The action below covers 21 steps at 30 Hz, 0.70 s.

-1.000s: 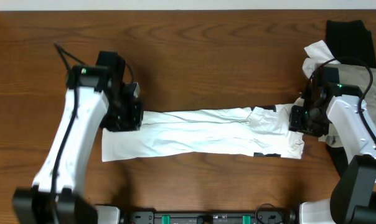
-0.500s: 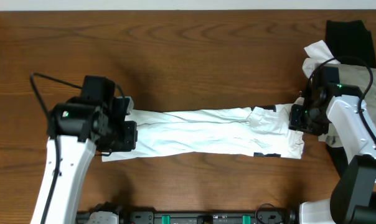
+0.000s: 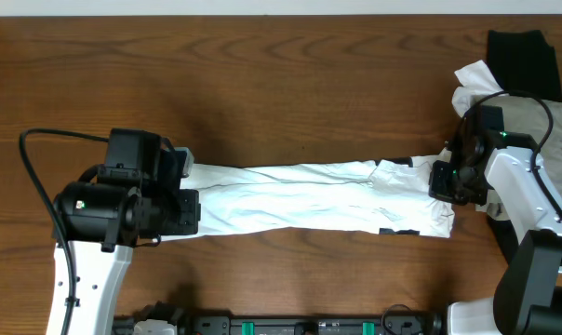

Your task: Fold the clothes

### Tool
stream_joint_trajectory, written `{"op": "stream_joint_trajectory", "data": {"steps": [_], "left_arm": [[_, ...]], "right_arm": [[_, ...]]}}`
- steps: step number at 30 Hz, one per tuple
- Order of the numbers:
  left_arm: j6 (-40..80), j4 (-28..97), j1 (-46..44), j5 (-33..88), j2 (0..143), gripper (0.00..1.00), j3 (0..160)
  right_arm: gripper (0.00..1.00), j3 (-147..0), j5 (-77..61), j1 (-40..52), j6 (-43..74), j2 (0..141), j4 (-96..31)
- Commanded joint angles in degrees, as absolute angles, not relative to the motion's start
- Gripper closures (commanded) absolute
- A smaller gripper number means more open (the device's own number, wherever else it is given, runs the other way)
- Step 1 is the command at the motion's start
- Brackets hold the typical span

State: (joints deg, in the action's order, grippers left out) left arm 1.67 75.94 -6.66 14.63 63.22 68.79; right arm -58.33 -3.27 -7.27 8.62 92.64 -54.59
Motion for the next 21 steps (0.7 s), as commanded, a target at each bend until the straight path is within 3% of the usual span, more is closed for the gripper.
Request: {"op": "stream_joint_trajectory", "data": {"steps": [1, 13, 21], "left_arm": [[2.2, 75.8, -6.7, 14.3, 62.8, 0.80, 68.4], [2.2, 75.7, -6.7, 13.4, 62.8, 0.80, 68.4], [2.2, 75.4, -6.7, 13.4, 62.8, 0.80, 68.4]], "right_arm": [[0.99, -58.0, -5.3, -7.4, 8.8, 92.9, -55.7], [0.99, -58.0, -8.0, -5.0, 8.7, 92.0, -62.0], [0.99, -59.2, -8.0, -4.5, 8.8, 90.7, -58.2]]}}
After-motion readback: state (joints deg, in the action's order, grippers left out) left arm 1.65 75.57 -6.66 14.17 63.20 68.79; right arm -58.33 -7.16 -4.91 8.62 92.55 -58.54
